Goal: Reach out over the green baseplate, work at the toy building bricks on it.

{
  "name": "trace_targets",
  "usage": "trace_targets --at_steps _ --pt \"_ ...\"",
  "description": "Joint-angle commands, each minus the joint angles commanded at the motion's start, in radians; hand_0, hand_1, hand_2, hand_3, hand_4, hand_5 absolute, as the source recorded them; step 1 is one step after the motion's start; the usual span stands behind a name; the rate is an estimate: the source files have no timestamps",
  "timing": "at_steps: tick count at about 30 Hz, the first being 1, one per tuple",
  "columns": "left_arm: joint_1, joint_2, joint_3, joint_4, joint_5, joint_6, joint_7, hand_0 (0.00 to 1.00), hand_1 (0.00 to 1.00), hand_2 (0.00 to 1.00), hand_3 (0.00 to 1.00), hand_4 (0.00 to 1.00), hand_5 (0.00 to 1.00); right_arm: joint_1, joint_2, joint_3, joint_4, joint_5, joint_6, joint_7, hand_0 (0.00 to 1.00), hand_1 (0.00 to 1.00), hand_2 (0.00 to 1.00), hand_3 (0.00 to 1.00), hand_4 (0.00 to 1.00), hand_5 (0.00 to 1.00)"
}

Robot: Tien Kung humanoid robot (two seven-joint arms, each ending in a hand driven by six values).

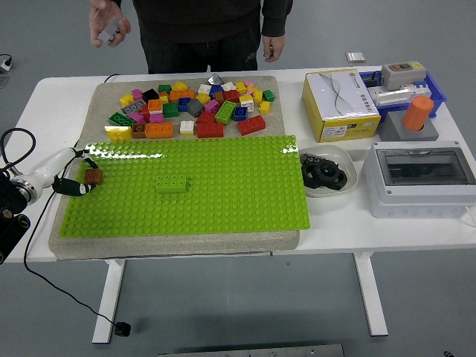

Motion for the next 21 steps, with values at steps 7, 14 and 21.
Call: trace_targets --at_steps 7,14,21 --pt "-0.001 0.005 -0.003 -0.006 -0.003 0.0 0.001 0.894 0.95 0.911 0.567 0.798 0.002 -0.001 -0.001 0.002 0.0 0.002 0.0 0.0 0.684 0.614 0.73 0.718 0.742 0.824" --pt "-0.002 0.005 0.003 -0.005 -0.008 -0.001 0.001 0.893 0.951 0.91 0.566 0.796 0.002 -0.001 -0.001 0.004 0.0 0.0 0.0 0.0 0.684 0.614 0.73 0.719 0.742 0.823" --pt "-0.004 0.005 0.001 -0.005 -0.006 -0.002 0.001 0.893 0.949 0.91 0.568 0.791 0.002 0.0 -0.002 0.0 0.0 0.004 0.0 0.0 0.685 0.614 0.729 0.718 0.742 0.822"
